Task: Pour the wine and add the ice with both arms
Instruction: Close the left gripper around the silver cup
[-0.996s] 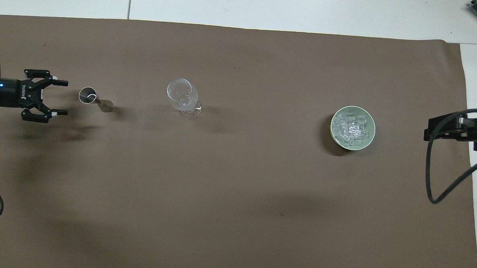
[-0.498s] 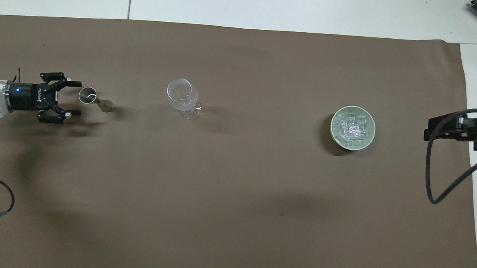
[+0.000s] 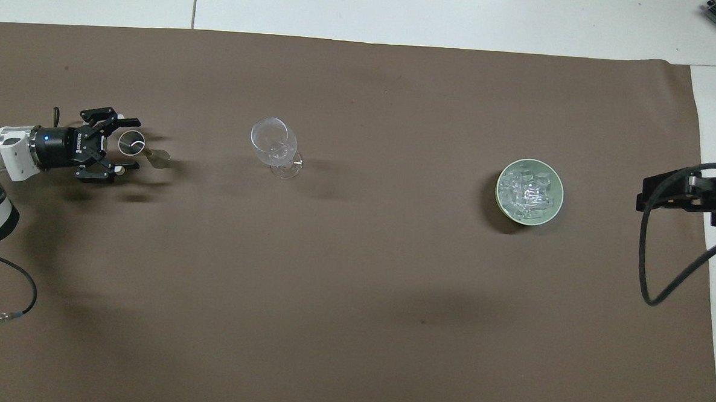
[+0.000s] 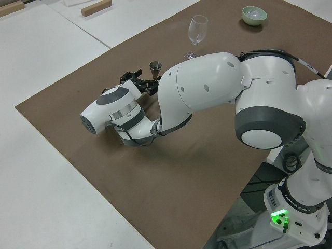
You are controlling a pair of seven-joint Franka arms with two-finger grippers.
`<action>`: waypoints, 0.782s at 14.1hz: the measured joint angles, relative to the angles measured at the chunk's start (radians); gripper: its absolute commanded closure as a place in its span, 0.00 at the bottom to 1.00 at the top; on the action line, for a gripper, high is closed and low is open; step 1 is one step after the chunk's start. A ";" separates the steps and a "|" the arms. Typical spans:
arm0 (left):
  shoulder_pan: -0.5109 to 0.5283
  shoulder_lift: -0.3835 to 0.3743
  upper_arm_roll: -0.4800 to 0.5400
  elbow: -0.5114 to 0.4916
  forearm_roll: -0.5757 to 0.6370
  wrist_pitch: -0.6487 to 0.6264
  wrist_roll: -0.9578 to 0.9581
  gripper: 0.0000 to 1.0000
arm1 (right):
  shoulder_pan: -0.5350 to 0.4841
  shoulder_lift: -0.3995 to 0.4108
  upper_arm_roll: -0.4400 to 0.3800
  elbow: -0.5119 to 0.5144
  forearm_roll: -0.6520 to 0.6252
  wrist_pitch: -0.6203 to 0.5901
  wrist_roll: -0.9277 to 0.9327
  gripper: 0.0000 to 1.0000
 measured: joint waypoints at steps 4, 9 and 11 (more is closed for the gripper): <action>0.022 0.004 -0.008 0.000 -0.012 -0.010 0.047 0.00 | 0.000 0.000 0.000 0.000 0.000 0.000 0.000 0.00; 0.025 0.038 -0.025 0.000 -0.016 -0.019 0.089 0.00 | 0.000 0.000 0.000 0.000 0.000 0.000 0.000 0.00; 0.025 0.041 -0.034 0.000 -0.017 -0.019 0.095 0.00 | 0.000 0.000 0.000 0.000 0.000 0.000 0.000 0.00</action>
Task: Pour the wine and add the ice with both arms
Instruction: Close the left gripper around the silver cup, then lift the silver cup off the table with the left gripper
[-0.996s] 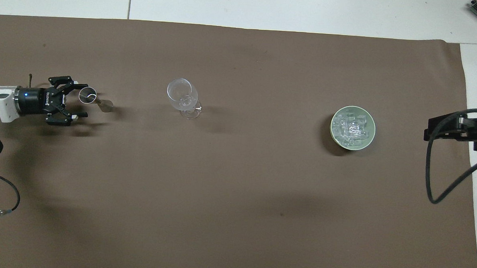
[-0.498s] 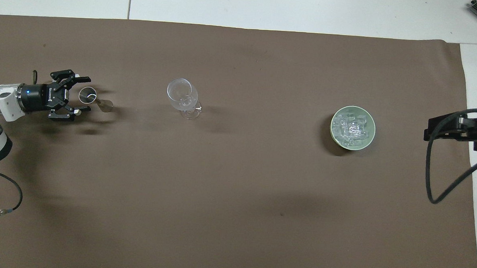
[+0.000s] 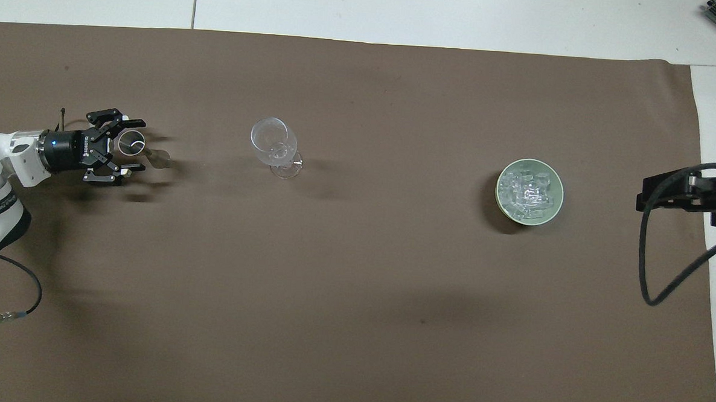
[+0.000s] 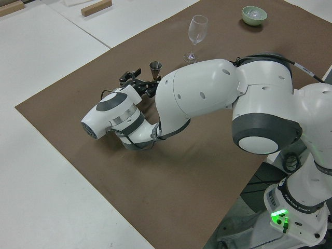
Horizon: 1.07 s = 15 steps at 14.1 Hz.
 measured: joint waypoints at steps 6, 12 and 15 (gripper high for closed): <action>0.000 0.012 -0.005 0.000 -0.001 -0.001 0.041 0.10 | 0.000 0.000 0.000 0.000 0.000 0.000 0.000 0.00; 0.000 0.018 -0.006 0.000 -0.002 -0.004 0.042 0.36 | 0.000 0.000 0.000 0.000 0.000 0.000 0.000 0.00; 0.000 0.019 -0.007 0.000 -0.002 -0.005 0.042 0.37 | 0.000 0.000 0.000 0.000 0.000 0.000 0.000 0.00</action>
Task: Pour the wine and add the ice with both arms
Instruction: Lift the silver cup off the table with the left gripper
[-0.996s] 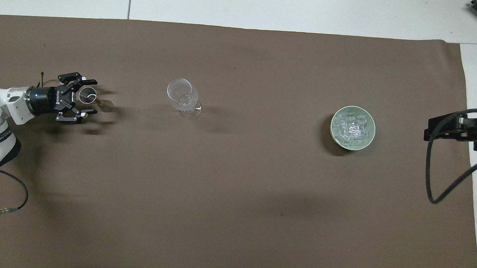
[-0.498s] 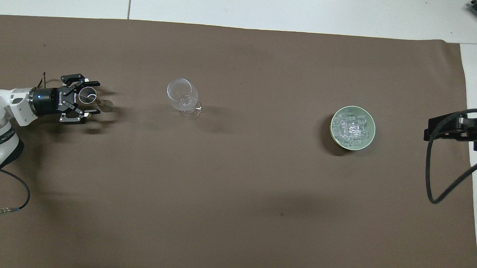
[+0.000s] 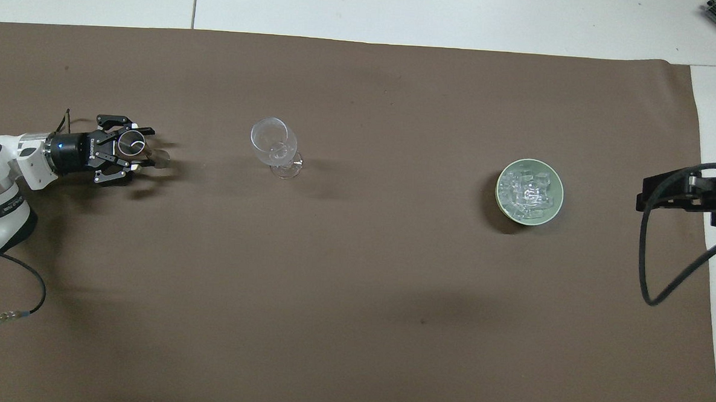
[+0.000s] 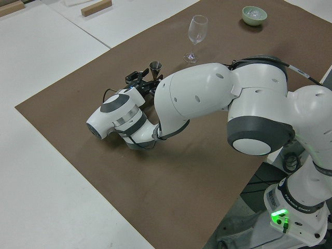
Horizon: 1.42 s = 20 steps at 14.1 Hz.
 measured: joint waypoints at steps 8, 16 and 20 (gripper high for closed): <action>0.012 0.000 0.000 0.001 -0.001 -0.006 0.003 0.49 | 0.000 0.000 0.000 0.000 0.000 0.000 0.000 0.00; 0.013 0.001 0.002 0.000 -0.001 -0.021 0.004 0.82 | 0.000 0.000 0.000 0.000 0.000 0.000 0.000 0.00; 0.014 0.002 0.003 0.000 -0.001 -0.033 0.008 1.00 | 0.000 0.000 0.000 0.000 0.000 0.000 0.000 0.00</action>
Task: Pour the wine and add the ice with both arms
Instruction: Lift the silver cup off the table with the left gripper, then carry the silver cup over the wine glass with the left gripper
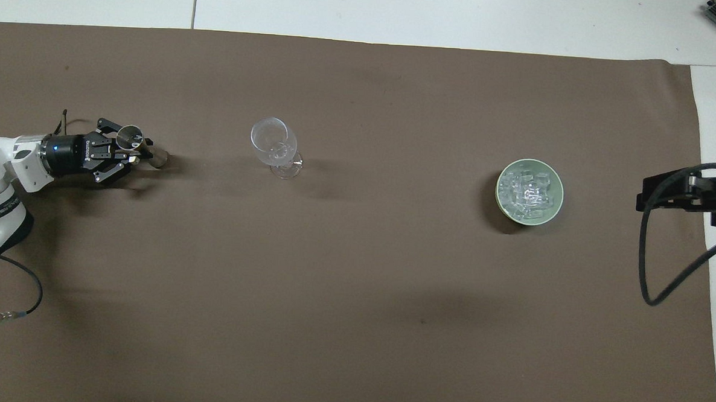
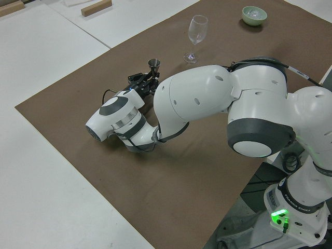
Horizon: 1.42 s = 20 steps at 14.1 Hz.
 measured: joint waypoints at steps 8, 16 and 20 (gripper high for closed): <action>0.008 -0.018 -0.056 0.032 -0.001 -0.056 0.005 1.00 | 0.000 0.000 0.000 0.000 0.000 0.000 0.000 0.00; -0.028 -0.156 -0.097 0.039 0.036 -0.053 -0.134 1.00 | 0.000 0.000 0.000 0.000 0.000 0.000 0.000 0.00; -0.113 -0.203 -0.098 0.024 0.068 0.021 -0.167 1.00 | 0.000 0.000 0.000 0.000 0.000 0.000 0.000 0.00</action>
